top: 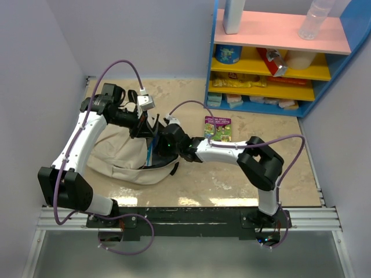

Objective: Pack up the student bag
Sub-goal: Place the book in the student bag, then pick up the book from the center of the board.

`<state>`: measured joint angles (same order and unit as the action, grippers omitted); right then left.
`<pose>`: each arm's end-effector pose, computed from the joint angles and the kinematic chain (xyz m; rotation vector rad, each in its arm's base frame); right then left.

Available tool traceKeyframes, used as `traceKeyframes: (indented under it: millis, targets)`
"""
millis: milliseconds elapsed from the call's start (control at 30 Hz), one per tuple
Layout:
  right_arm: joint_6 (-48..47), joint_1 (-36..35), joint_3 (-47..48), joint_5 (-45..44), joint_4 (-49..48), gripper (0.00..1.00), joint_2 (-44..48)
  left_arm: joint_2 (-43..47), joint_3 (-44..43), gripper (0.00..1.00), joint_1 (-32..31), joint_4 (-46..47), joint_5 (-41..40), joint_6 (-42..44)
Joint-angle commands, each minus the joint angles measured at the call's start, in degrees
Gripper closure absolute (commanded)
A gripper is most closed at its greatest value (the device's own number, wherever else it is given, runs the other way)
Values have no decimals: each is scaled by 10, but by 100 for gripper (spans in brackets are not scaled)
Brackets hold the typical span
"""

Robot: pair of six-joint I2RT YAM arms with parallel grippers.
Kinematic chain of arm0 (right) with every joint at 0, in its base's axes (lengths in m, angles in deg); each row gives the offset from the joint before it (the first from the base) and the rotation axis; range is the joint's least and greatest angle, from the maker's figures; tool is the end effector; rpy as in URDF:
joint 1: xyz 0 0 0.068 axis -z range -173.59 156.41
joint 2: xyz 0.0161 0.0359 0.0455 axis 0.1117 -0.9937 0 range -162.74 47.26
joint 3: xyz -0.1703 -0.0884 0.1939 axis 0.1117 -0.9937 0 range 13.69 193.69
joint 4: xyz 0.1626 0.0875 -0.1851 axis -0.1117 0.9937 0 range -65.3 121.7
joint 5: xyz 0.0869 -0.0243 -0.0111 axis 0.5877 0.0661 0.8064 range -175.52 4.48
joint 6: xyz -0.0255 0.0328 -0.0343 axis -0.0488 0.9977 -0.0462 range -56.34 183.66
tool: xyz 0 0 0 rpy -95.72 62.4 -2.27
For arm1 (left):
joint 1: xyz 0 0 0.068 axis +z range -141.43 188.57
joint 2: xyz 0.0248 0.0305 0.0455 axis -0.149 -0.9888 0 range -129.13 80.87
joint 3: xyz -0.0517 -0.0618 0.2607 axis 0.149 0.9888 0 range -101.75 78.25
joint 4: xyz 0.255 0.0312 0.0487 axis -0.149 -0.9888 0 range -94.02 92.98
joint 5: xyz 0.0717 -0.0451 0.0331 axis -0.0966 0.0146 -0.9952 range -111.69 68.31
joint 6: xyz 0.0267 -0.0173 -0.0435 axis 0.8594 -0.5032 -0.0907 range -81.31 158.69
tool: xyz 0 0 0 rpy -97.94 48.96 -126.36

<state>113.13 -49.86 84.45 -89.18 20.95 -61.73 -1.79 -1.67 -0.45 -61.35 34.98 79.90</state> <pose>0.2383 0.3528 0.1966 -0.0997 2.3419 0.9383 0.2623 -0.0718 0.3374 1.2004 1.9701 -1.0592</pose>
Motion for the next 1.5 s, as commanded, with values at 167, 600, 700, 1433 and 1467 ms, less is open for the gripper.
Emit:
traceKeyframes:
  millis: [167, 600, 700, 1433, 1467]
  targets:
    - [19, -25, 97, 36, -75, 100, -61, 17, -30, 100, -3, 14, 62, -3]
    - [-26, 108, -92, 7, -4, 59, 146, 21, -14, 100, -3, 11, 55, 10]
    - [-63, 150, -113, -49, 63, 39, 197, 14, -13, 100, -4, 11, 60, 9]
    - [-100, 415, -206, 1, 84, 16, 184, 11, -27, 55, -4, 12, 40, -24]
    - [-98, 415, -208, 4, 80, 16, 182, 13, -41, 52, -4, 30, 39, -37]
